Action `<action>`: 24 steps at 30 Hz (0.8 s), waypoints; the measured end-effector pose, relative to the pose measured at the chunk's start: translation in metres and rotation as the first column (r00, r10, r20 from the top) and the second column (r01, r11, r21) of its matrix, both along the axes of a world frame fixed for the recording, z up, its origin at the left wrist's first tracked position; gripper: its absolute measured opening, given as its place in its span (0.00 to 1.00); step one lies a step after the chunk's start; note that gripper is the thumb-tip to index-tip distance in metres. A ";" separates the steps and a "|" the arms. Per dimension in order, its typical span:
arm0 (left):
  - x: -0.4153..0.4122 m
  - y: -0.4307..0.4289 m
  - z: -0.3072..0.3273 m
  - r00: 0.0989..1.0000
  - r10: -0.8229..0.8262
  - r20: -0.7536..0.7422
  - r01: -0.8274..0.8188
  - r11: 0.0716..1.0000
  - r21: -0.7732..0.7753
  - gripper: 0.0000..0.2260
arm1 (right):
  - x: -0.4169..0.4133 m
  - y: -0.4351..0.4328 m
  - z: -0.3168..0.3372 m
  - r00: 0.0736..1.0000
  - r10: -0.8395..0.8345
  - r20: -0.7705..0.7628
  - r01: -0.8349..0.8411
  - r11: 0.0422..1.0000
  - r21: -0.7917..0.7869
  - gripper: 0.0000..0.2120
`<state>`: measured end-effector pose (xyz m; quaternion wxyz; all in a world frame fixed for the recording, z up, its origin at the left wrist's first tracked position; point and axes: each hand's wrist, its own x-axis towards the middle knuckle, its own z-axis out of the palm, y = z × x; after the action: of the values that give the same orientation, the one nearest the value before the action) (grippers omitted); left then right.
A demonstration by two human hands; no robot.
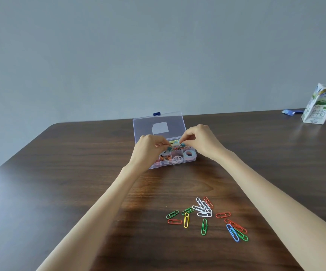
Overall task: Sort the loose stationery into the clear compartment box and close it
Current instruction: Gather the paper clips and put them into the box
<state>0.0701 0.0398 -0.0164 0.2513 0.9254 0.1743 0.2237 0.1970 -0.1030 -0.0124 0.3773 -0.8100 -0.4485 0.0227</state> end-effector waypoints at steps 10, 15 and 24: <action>-0.002 -0.002 -0.006 1.000 0.009 0.023 -0.010 1.000 0.005 0.06 | -0.001 -0.011 0.001 1.000 0.010 -0.027 -0.008 0.999 0.046 0.08; -0.007 -0.004 -0.001 0.997 0.077 0.015 -0.078 0.993 0.089 0.07 | -0.006 -0.017 0.002 1.000 0.013 -0.012 -0.012 0.997 0.071 0.08; -0.016 -0.005 0.002 0.995 0.077 0.064 -0.085 0.988 0.131 0.06 | -0.019 -0.027 0.003 1.000 0.012 -0.011 -0.011 0.997 0.076 0.09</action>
<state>0.0537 0.0347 -0.0145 0.1844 0.9254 0.1887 0.2719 0.1780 -0.1298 -0.0096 0.4103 -0.7922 -0.4515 0.0127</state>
